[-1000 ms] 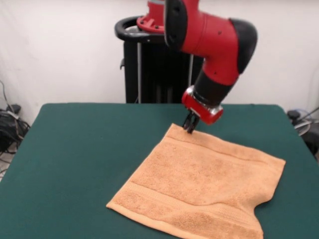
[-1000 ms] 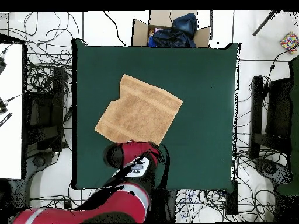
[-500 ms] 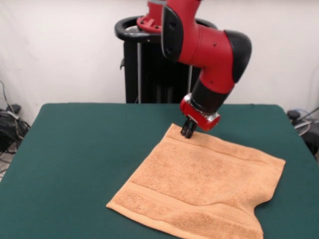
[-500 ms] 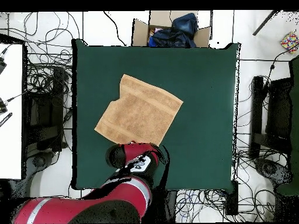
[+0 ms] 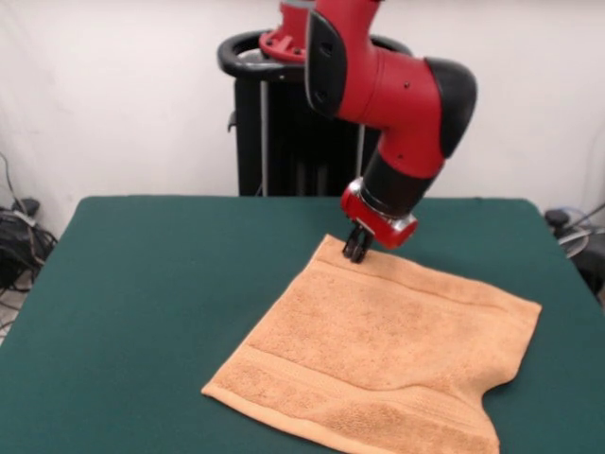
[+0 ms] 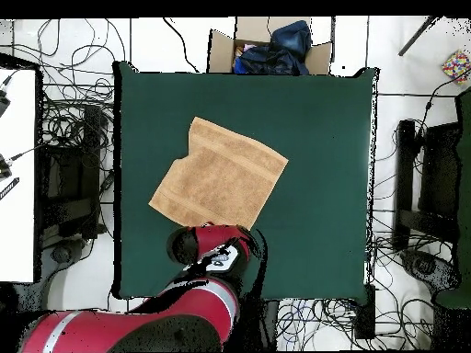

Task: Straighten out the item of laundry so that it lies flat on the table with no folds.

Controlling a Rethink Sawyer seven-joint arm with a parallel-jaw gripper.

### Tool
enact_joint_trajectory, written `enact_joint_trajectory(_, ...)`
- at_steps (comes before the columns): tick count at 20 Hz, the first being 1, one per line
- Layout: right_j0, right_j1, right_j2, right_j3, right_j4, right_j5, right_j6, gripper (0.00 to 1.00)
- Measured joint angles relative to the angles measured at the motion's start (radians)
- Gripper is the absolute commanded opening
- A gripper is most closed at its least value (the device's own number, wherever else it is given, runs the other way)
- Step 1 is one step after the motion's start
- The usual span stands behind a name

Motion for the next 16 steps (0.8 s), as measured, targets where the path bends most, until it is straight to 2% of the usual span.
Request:
enact_joint_trajectory(10, 0.028, 0.019, -0.023, -0.033, 0.0, 0.039, 0.0, 0.0)
enact_joint_trajectory(16, 0.015, 0.024, -0.029, -0.056, -0.038, 0.061, 0.0, 0.0)
